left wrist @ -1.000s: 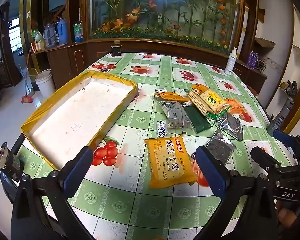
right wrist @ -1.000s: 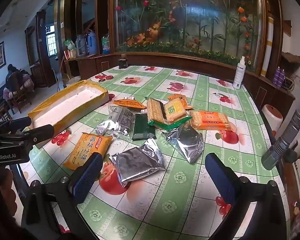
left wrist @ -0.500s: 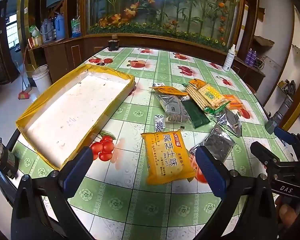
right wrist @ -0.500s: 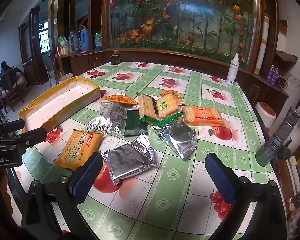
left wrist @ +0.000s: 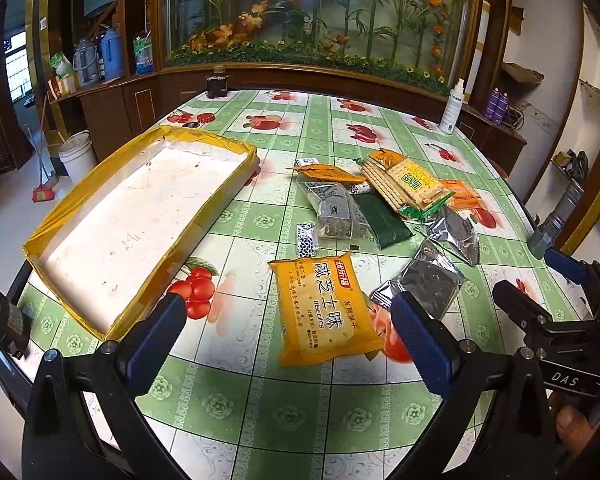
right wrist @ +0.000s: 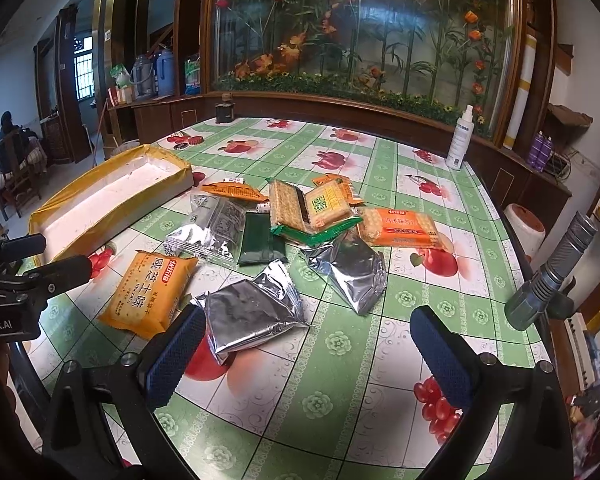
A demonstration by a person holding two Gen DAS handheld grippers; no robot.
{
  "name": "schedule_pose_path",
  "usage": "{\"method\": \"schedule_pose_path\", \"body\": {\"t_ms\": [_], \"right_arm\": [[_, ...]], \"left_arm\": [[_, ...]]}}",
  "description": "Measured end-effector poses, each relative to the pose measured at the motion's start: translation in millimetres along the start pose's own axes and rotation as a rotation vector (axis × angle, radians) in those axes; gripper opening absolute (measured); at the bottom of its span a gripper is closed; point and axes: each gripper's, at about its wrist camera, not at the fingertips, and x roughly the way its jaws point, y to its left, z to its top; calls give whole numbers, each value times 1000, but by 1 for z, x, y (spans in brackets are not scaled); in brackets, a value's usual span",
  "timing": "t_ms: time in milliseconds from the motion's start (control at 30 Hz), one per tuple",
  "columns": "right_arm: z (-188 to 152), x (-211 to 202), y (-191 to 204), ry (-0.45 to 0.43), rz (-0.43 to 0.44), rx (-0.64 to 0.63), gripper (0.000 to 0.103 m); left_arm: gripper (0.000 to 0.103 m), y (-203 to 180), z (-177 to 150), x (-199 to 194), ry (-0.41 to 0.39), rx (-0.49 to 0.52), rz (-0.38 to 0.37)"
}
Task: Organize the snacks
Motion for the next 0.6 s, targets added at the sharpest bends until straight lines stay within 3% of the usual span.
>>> {"method": "schedule_pose_path", "body": {"t_ms": [600], "right_arm": [[-4,5,-4,16,-3,17,103]], "left_arm": [[103,2,-4,7,30,-4,-1]]}}
